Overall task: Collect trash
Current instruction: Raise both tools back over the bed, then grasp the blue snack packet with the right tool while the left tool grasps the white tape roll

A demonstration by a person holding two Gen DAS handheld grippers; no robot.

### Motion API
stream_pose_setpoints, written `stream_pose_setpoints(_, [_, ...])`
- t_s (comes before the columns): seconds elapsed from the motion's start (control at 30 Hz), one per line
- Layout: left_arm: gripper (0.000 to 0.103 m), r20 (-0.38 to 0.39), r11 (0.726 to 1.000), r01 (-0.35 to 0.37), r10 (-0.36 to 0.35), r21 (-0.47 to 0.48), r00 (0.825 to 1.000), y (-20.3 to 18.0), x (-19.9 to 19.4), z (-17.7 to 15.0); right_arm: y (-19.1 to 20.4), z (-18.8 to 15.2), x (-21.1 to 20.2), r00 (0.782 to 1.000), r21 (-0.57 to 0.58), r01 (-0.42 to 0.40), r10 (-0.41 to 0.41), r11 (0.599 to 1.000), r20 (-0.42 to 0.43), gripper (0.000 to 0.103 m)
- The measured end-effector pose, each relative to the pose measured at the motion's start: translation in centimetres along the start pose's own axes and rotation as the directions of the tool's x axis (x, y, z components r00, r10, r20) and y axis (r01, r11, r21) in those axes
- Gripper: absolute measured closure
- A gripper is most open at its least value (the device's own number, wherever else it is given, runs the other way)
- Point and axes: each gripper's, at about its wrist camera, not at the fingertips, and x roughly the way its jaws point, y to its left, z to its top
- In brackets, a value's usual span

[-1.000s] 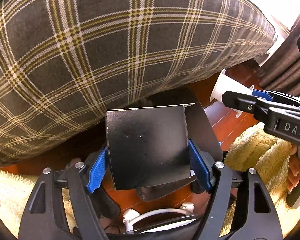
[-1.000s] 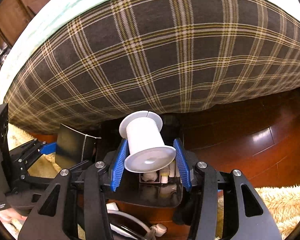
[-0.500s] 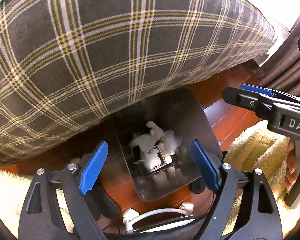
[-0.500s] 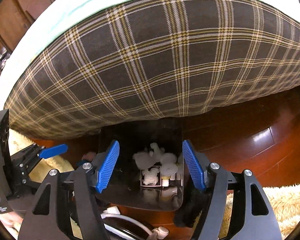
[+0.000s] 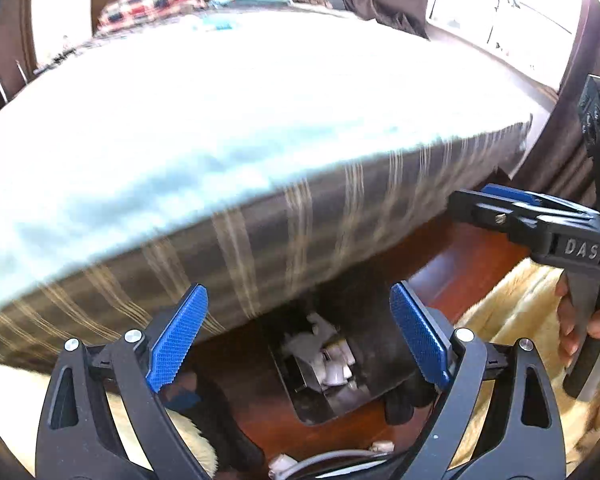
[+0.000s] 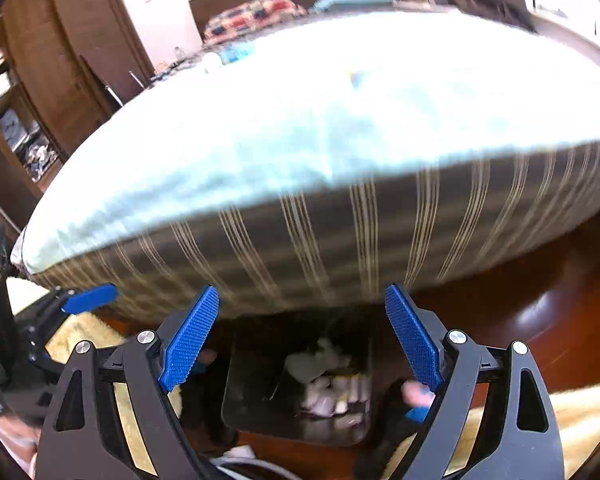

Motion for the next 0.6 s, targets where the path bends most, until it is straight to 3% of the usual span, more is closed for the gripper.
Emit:
stream_pose_setpoints(0.13, [0.015,0.068,0.999,-0.022,0.023,-0.025,0.997,1.5,-3.1,2.9,0.6,4.1,-3.0,0.996,-0.048,0.006,-0.002,0.999,0.085,0.008])
stream_pose_setpoints(0.27, [0.012,0.135,0.997,-0.075,0.078,-0.03,0.988,2.9,-5.1,6.0,1.7,7.7,-4.1,0.983,-0.113,0.085,-0.065,0.99,0.173,0.003])
stream_pose_setpoints(0.33, [0.011,0.157,0.994,-0.105,0.11,-0.039,0.981,3.7,-5.9,7.7,2.2,9.5,-4.1,0.979,-0.129,0.055,-0.028,0.99,0.2,0.003])
stream_pose_setpoints(0.6, [0.008,0.181,0.979,-0.187,0.198,-0.076,0.963,7.8,-5.5,15.6,2.5,16.7,-0.1,0.982,-0.163,-0.019,0.048,0.986,0.18,0.003])
